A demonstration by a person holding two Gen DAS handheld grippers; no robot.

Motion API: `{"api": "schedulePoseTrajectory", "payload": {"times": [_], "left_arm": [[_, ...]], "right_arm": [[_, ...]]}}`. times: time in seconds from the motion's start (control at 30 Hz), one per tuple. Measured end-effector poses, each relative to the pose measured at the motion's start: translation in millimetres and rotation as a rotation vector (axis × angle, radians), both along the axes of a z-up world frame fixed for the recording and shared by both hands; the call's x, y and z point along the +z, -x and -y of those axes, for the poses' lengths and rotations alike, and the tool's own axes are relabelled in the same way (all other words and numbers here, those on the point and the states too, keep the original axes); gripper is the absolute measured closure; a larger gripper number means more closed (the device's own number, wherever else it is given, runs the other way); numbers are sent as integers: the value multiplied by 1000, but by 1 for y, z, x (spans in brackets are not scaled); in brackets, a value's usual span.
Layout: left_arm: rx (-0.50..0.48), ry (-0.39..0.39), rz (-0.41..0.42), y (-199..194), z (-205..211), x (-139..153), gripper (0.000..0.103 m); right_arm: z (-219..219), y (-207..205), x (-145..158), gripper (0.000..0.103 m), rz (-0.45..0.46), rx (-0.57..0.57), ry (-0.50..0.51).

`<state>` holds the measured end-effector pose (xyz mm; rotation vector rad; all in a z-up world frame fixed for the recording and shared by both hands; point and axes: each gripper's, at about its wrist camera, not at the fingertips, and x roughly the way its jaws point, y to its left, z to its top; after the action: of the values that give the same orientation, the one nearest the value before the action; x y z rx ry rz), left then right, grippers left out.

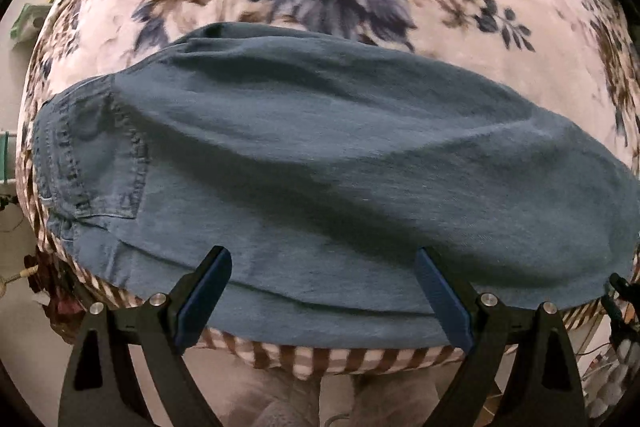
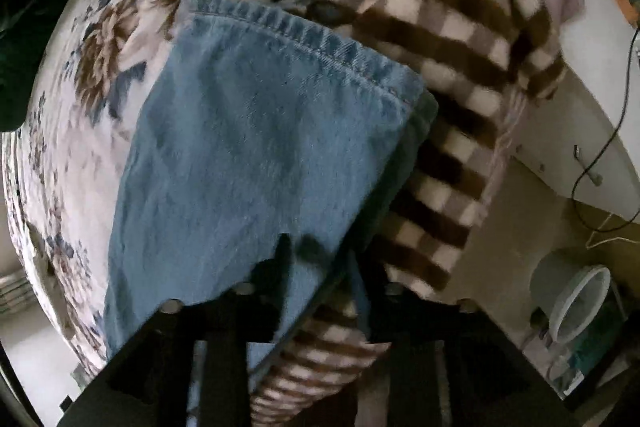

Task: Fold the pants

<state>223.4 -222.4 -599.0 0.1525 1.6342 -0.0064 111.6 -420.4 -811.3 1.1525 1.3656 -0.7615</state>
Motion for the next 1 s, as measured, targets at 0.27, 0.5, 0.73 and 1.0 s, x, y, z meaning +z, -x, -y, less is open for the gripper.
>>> {"api": "schedulePoseTrajectory", "payload": {"times": [0.27,0.5,0.73,1.0], "left_arm": [[197,-1,17,-12,-118,21,9],[392,-28,41,-5,-263,20,9],[543,44,57,-5,-364,1,10],[700,202,164,-27,-415,-32,80]], "right_arm": [[-92,-47,44,60,85,185,-111],[-274,-94,25,60,139,326,-376],[-362,-101,-25,60,100,121,-412],[-398,-117,-9,98,170,71,-242]]}}
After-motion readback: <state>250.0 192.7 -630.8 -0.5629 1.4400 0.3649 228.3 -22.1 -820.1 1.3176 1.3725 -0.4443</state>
